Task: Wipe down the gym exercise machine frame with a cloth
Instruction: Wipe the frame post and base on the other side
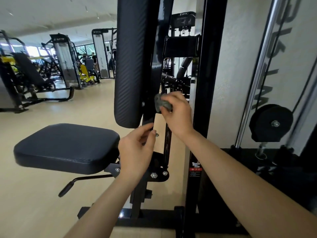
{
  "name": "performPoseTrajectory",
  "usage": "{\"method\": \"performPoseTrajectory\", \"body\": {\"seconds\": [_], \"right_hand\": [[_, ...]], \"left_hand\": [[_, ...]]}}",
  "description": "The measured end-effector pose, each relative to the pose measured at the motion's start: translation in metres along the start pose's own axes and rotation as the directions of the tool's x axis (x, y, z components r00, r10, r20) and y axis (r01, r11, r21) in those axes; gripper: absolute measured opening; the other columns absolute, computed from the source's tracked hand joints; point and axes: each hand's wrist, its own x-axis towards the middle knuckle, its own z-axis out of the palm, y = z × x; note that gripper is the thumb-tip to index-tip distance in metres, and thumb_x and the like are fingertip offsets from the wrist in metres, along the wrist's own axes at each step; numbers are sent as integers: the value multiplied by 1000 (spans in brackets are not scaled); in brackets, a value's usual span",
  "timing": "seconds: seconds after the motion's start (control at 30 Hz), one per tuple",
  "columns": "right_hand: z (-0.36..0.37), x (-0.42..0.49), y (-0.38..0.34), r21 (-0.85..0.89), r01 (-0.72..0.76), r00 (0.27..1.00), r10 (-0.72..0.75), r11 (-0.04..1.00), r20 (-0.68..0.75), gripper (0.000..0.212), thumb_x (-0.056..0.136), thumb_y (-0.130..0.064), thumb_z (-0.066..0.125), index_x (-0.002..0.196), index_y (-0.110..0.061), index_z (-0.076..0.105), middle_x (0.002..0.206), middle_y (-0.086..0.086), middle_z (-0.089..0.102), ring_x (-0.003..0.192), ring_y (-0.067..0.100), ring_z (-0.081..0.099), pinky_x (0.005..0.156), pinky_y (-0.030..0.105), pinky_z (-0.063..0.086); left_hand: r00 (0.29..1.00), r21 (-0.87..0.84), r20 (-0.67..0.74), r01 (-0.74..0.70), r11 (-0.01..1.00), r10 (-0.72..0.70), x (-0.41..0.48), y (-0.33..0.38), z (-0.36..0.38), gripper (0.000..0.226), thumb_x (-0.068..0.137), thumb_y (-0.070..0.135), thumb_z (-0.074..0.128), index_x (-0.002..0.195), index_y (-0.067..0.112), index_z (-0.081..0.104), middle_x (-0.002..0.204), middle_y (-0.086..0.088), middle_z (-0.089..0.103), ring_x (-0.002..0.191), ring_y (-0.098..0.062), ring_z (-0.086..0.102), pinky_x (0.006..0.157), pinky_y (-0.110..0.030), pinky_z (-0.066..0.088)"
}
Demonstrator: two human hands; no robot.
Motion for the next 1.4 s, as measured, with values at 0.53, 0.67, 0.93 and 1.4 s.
{"method": "performPoseTrajectory", "body": {"seconds": [0.53, 0.67, 0.93, 1.4], "right_hand": [[-42, 63, -24, -3, -88, 934, 83, 996, 348, 50, 79, 14, 69, 124, -8, 65, 123, 6, 65, 116, 18, 62, 103, 32, 51], [-60, 75, -51, 23, -161, 973, 155, 987, 173, 33, 83, 9, 70, 112, -5, 71, 113, 7, 68, 104, 16, 67, 92, 30, 57], [-118, 31, -61, 40, -641, 749, 636, 766, -187, 30, 80, 6, 73, 104, -8, 61, 105, 6, 61, 89, 15, 64, 81, 19, 55], [-161, 120, -70, 182, -860, 491, 871, 477, 33, 31, 83, 9, 70, 87, -22, 70, 86, -5, 71, 80, 6, 69, 74, 18, 56]], "left_hand": [[475, -767, 286, 634, 99, -832, 96, 85, 62, 19, 97, 21, 66, 114, 13, 71, 108, -1, 74, 92, -8, 68, 82, -19, 54], [486, -786, 306, 614, 71, -819, 104, 111, 63, 24, 96, 20, 67, 117, 12, 72, 114, -4, 75, 106, -13, 71, 96, -29, 56], [636, -282, 37, 746, 603, -771, 84, 148, 95, 13, 88, 17, 75, 80, 24, 68, 79, 11, 69, 72, -1, 63, 63, -18, 47], [588, -348, 144, 783, 515, -796, 127, 196, 97, 11, 92, 11, 71, 89, 21, 68, 105, -2, 70, 102, -20, 69, 88, -33, 59]]}}
